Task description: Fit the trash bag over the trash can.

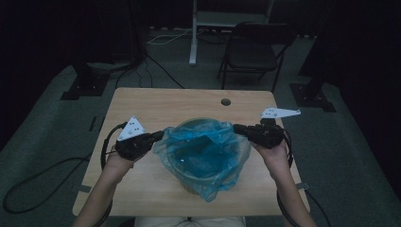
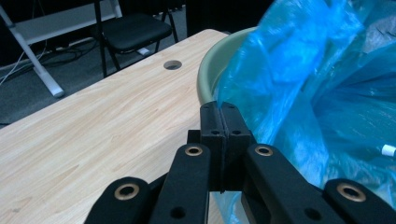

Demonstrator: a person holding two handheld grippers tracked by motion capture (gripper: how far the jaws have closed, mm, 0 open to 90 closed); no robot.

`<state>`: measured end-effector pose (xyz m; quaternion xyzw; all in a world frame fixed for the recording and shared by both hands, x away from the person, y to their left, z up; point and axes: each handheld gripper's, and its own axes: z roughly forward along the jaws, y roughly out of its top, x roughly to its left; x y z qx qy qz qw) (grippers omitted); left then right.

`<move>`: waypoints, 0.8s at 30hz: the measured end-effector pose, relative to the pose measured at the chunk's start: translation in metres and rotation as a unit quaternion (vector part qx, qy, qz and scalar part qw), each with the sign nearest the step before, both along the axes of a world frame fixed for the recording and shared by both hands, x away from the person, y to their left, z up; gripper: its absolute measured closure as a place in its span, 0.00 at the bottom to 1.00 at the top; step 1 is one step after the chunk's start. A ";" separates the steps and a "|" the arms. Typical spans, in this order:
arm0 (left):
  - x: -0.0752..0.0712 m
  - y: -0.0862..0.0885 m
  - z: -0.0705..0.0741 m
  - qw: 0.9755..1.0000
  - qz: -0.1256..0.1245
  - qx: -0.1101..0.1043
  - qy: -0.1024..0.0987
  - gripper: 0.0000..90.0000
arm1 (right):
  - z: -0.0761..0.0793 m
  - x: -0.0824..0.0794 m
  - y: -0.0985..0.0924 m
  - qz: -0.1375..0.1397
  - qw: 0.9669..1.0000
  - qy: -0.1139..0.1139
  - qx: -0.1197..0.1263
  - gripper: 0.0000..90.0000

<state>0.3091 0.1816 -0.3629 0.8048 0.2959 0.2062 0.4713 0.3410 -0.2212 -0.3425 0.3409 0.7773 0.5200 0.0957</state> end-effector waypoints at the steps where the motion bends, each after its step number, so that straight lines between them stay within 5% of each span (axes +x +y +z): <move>1: 0.000 -0.001 0.000 1.000 0.000 0.005 -0.004 1.00 | 0.002 0.001 0.000 -0.005 1.000 -0.004 -0.002 0.99; 7: 0.013 -0.001 -0.001 0.999 0.040 0.006 -0.010 1.00 | -0.003 0.023 -0.003 -0.040 0.999 0.004 0.003 0.98; 12: 0.029 -0.006 -0.012 0.996 0.076 0.038 -0.011 1.00 | -0.017 0.042 0.004 -0.065 0.998 0.018 -0.012 0.99; 20: 0.055 -0.013 -0.044 0.994 0.091 0.047 0.038 1.00 | -0.046 0.071 0.023 -0.077 0.995 0.054 -0.037 0.99; 24: 0.058 -0.020 -0.062 0.992 0.091 0.071 0.053 1.00 | -0.063 0.076 0.030 -0.073 0.994 0.075 -0.043 0.99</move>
